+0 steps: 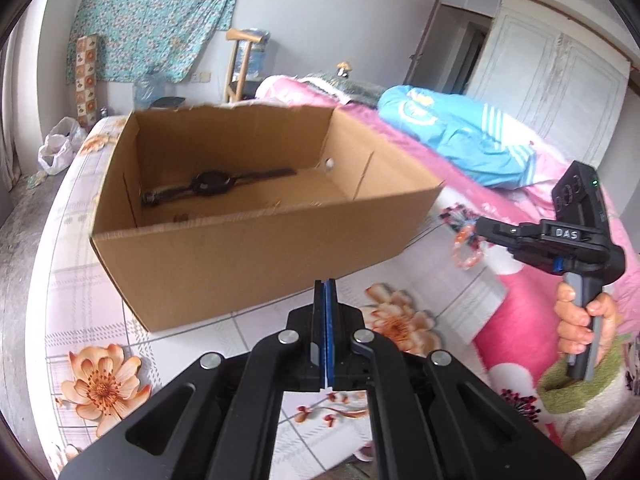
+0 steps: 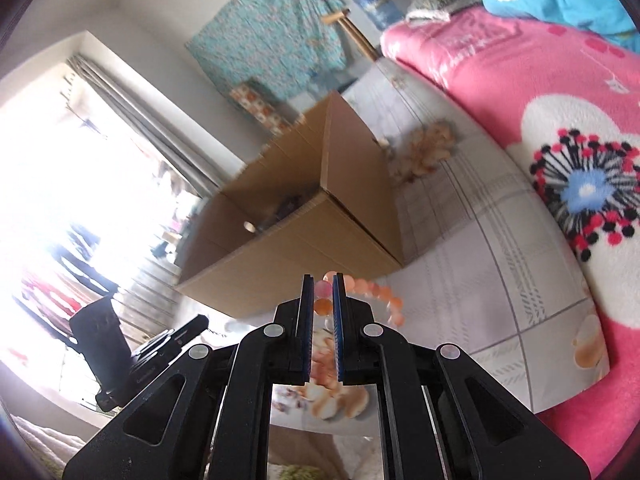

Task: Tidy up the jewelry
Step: 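Carry the gold piece over the box with the left gripper while the right gripper grasps and lifts the bracelet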

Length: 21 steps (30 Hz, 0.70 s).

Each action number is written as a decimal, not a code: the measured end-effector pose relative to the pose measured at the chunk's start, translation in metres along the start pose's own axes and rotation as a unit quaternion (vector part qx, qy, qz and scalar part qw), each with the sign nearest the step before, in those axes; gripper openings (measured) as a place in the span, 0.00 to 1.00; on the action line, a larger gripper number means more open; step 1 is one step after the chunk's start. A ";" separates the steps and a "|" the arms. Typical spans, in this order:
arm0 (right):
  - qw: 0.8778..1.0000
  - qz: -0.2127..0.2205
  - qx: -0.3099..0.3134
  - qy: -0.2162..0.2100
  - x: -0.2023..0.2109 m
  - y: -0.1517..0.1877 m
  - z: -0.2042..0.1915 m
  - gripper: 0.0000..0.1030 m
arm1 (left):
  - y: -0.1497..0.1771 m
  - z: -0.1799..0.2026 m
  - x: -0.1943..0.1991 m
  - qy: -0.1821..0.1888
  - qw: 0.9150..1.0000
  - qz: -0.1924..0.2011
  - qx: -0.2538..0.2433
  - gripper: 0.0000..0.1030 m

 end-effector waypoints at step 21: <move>0.989 0.021 0.114 -0.090 -0.039 -0.118 -0.056 0.07 | -0.112 0.032 -0.038 0.004 0.998 -0.032 -0.063 0.00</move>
Point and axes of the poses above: each gripper's, at about its wrist camera, not at the fingertips, and x roughly against the way its jaws point, z to its right, y to its underside, the point moved 8 cm from there along -x, roughly the way its jaws point, and after that the axes turned 11 degrees about x, right-handed, at the moved point
